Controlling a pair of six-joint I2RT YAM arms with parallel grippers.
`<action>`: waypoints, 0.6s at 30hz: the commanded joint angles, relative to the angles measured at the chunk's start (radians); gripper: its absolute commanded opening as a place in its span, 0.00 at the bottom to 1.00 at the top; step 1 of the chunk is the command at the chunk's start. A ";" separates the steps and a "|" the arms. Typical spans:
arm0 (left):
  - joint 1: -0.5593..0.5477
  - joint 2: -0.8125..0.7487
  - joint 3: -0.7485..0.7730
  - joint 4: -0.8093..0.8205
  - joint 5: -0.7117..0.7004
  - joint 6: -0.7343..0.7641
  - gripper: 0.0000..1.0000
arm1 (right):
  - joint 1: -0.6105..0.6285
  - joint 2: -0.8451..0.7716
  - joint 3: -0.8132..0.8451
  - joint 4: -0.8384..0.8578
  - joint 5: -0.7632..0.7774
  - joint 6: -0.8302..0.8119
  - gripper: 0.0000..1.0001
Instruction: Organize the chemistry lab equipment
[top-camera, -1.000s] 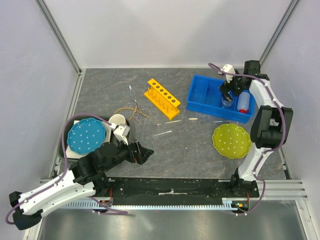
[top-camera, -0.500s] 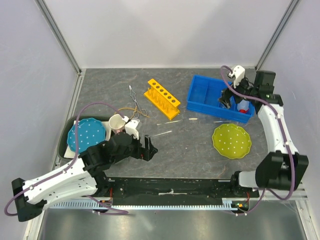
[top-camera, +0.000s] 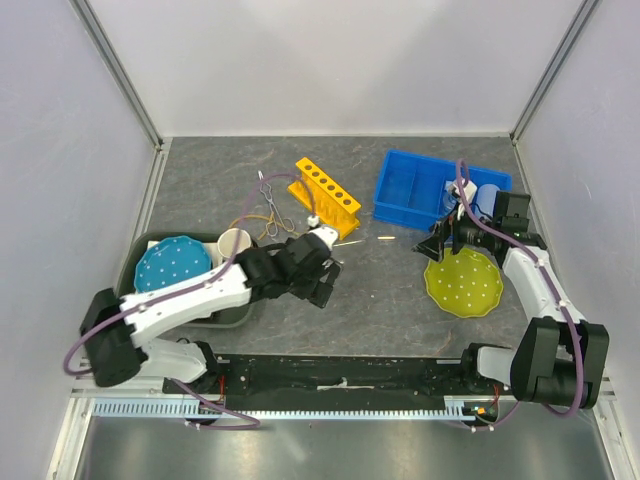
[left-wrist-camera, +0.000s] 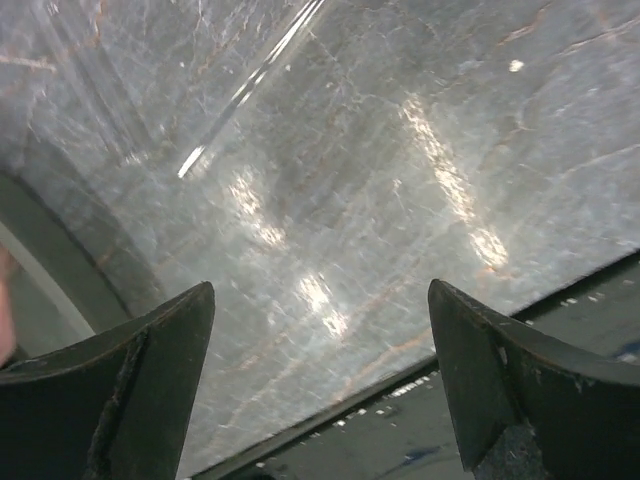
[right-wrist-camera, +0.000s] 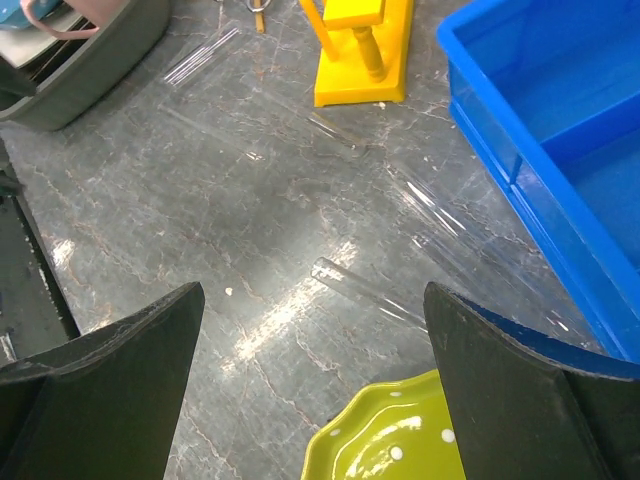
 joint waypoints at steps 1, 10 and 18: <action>-0.004 0.182 0.150 -0.116 -0.081 0.243 0.90 | -0.002 -0.050 -0.013 0.067 -0.096 0.015 0.98; 0.068 0.448 0.306 -0.110 -0.024 0.529 0.74 | -0.047 -0.080 -0.031 0.075 -0.085 0.013 0.98; 0.194 0.491 0.349 -0.058 0.169 0.589 0.57 | -0.060 -0.083 -0.030 0.075 -0.081 0.009 0.98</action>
